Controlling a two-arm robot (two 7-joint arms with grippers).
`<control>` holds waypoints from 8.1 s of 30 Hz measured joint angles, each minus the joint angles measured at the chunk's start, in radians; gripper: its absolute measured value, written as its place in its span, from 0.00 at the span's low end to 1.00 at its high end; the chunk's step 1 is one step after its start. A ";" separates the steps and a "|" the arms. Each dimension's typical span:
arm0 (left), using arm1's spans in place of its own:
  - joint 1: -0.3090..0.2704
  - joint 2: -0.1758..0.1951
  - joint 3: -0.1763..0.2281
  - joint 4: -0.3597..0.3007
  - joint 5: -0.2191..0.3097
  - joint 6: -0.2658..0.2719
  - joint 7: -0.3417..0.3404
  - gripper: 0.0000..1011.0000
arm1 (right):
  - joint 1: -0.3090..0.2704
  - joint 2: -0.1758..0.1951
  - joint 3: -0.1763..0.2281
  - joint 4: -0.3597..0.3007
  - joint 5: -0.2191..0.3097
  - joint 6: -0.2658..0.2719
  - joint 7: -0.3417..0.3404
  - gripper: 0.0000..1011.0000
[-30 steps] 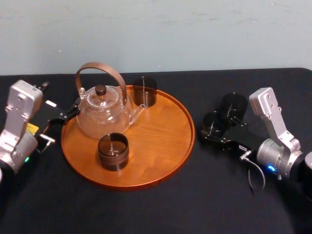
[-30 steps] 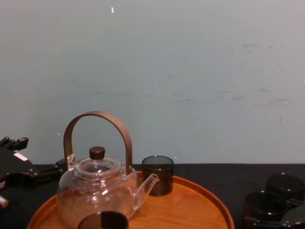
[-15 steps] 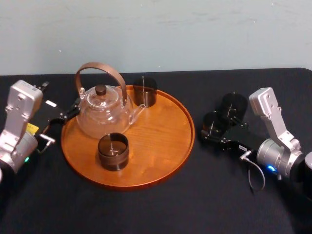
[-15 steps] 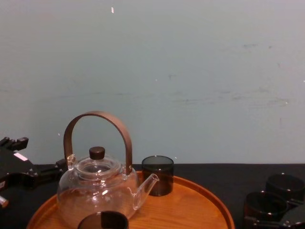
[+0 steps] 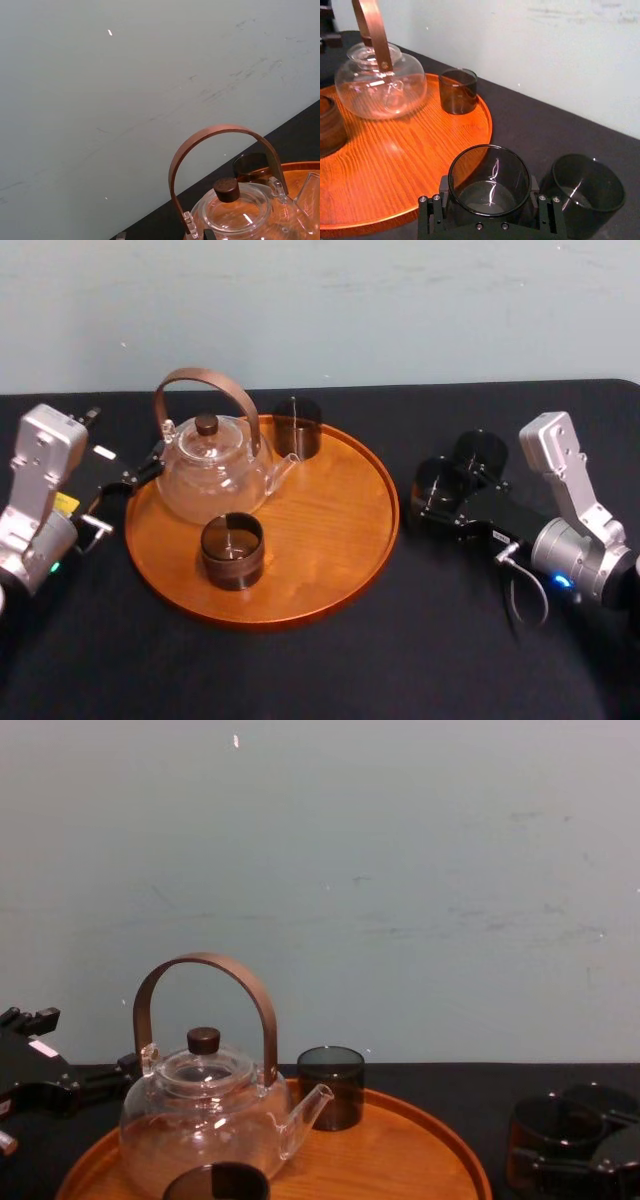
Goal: Pick up the glass from the table and place it on the tray.
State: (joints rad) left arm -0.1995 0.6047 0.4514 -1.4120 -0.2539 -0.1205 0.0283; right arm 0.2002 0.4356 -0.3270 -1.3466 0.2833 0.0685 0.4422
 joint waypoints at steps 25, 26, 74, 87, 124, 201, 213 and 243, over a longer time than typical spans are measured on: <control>0.000 0.000 0.000 0.000 0.000 0.000 0.000 0.99 | 0.011 -0.024 -0.072 -0.087 -0.007 0.018 0.014 0.89; 0.000 0.000 0.000 0.000 0.000 0.000 0.000 0.99 | 0.014 -0.029 -0.079 -0.086 -0.008 0.019 0.016 0.89; 0.000 0.000 0.000 0.000 0.000 0.000 0.000 0.99 | 0.054 -0.103 -0.188 -0.002 -0.039 0.004 0.032 0.89; 0.000 0.000 0.000 0.000 0.000 0.000 0.000 0.99 | 0.060 -0.112 -0.194 0.019 -0.043 -0.002 0.035 0.92; 0.000 0.000 0.000 0.000 0.000 0.000 0.000 0.99 | -0.045 -0.014 -0.073 -0.188 -0.003 -0.044 -0.010 0.99; 0.000 0.000 0.000 0.000 0.000 0.000 0.000 0.99 | -0.105 0.042 0.173 -0.049 0.055 -0.045 -0.059 0.99; 0.000 0.000 0.000 0.000 0.000 0.000 0.000 0.99 | -0.051 0.021 0.140 0.015 0.035 -0.049 -0.046 0.99; 0.000 0.000 0.000 0.000 0.000 0.000 0.000 0.99 | 0.095 -0.040 0.091 0.196 0.001 -0.079 -0.023 0.99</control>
State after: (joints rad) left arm -0.1995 0.6047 0.4514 -1.4119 -0.2539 -0.1205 0.0283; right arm 0.2953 0.3961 -0.2358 -1.1509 0.2841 -0.0109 0.4194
